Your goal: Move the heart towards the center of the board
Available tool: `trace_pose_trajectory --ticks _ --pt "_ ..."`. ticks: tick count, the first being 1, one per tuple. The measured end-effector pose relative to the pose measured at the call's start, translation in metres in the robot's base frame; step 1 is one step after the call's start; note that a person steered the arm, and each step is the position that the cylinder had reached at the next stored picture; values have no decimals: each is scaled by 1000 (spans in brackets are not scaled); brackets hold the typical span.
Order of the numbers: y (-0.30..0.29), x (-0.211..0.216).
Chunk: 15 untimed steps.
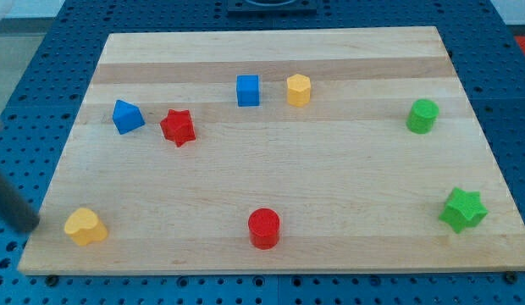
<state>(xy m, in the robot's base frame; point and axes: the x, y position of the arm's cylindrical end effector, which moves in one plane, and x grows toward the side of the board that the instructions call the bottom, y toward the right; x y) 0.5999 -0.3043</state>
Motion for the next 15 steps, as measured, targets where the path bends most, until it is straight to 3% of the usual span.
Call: trace_pose_trajectory --ticks 2,4,6,7,9,10,11,15 --pt "10 17" --pt "75 -1" --pt "137 -47" --pt "147 -57" --pt "121 -20" --pt "107 -32" --pt "107 -80" --pt "158 -81"
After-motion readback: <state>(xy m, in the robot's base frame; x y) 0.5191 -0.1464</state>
